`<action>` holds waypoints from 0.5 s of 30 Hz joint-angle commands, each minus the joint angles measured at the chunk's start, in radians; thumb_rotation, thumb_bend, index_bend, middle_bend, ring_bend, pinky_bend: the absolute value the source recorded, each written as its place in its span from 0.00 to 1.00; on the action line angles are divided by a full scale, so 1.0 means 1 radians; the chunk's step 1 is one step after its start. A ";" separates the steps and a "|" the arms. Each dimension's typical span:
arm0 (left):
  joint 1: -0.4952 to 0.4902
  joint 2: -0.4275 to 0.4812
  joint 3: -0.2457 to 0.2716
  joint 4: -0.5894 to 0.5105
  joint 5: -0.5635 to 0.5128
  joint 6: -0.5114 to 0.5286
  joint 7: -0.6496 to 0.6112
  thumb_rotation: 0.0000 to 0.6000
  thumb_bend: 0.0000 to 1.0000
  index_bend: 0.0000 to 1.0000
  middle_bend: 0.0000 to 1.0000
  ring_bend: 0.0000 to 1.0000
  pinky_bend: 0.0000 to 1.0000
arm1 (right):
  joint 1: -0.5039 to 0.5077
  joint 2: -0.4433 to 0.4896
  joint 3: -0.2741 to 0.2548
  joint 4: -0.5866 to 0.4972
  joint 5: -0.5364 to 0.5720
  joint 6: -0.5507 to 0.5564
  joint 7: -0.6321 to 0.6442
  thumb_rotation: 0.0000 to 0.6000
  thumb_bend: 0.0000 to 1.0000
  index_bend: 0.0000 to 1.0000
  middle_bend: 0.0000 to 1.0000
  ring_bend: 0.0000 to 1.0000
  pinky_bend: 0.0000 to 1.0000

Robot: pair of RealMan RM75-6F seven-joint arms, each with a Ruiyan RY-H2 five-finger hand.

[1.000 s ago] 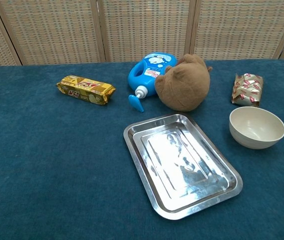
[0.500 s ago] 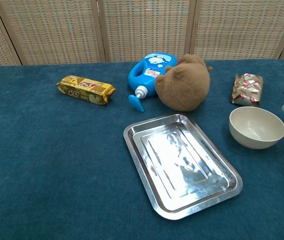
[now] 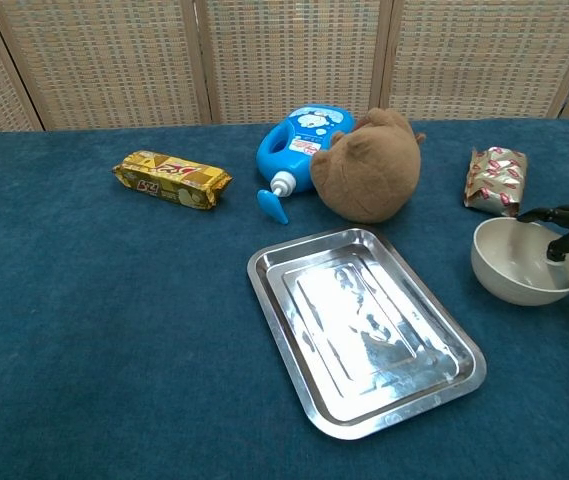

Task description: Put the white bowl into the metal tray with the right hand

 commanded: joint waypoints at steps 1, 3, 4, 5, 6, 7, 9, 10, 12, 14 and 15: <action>-0.002 -0.002 -0.001 0.003 -0.006 -0.003 0.002 1.00 0.00 0.00 0.00 0.00 0.00 | 0.012 -0.033 -0.003 0.045 0.001 0.003 0.028 1.00 0.28 0.59 0.00 0.00 0.00; -0.004 -0.004 -0.002 0.005 -0.012 -0.005 0.005 1.00 0.00 0.00 0.00 0.00 0.00 | 0.016 -0.052 -0.005 0.075 -0.006 0.016 0.048 1.00 0.31 0.62 0.00 0.00 0.00; -0.004 -0.004 -0.002 0.006 -0.014 -0.005 0.006 1.00 0.00 0.00 0.00 0.00 0.00 | 0.017 -0.056 -0.006 0.082 -0.009 0.020 0.056 1.00 0.33 0.63 0.00 0.00 0.00; -0.004 -0.005 -0.002 0.006 -0.015 -0.005 0.007 1.00 0.00 0.00 0.00 0.00 0.00 | 0.018 -0.058 -0.009 0.087 -0.012 0.025 0.062 1.00 0.36 0.64 0.00 0.00 0.00; -0.004 -0.005 -0.002 0.007 -0.016 -0.005 0.008 1.00 0.00 0.00 0.00 0.00 0.00 | 0.019 -0.059 -0.011 0.088 -0.019 0.035 0.070 1.00 0.38 0.64 0.00 0.00 0.00; -0.005 -0.005 -0.002 0.006 -0.017 -0.005 0.008 1.00 0.00 0.00 0.00 0.00 0.00 | 0.020 -0.057 -0.013 0.086 -0.025 0.044 0.075 1.00 0.39 0.65 0.00 0.00 0.00; -0.005 -0.005 -0.001 0.007 -0.018 -0.004 0.009 1.00 0.00 0.00 0.00 0.00 0.00 | 0.020 -0.047 -0.017 0.072 -0.039 0.065 0.080 1.00 0.39 0.65 0.00 0.00 0.00; -0.005 -0.005 -0.001 0.006 -0.018 -0.004 0.009 1.00 0.00 0.00 0.00 0.00 0.00 | 0.020 -0.041 -0.020 0.062 -0.046 0.074 0.080 1.00 0.39 0.65 0.00 0.00 0.00; -0.006 -0.004 -0.001 0.006 -0.021 -0.006 0.007 1.00 0.00 0.00 0.00 0.00 0.00 | 0.023 -0.016 -0.027 0.018 -0.088 0.122 0.064 1.00 0.39 0.66 0.00 0.00 0.00; -0.007 -0.003 -0.001 0.005 -0.022 -0.007 0.006 1.00 0.00 0.00 0.00 0.00 0.00 | 0.030 0.007 -0.033 -0.029 -0.120 0.147 0.044 1.00 0.39 0.67 0.00 0.00 0.00; -0.008 -0.003 -0.001 0.005 -0.023 -0.008 0.006 1.00 0.00 0.00 0.00 0.00 0.00 | 0.040 0.024 -0.036 -0.065 -0.141 0.152 0.034 1.00 0.39 0.67 0.00 0.00 0.00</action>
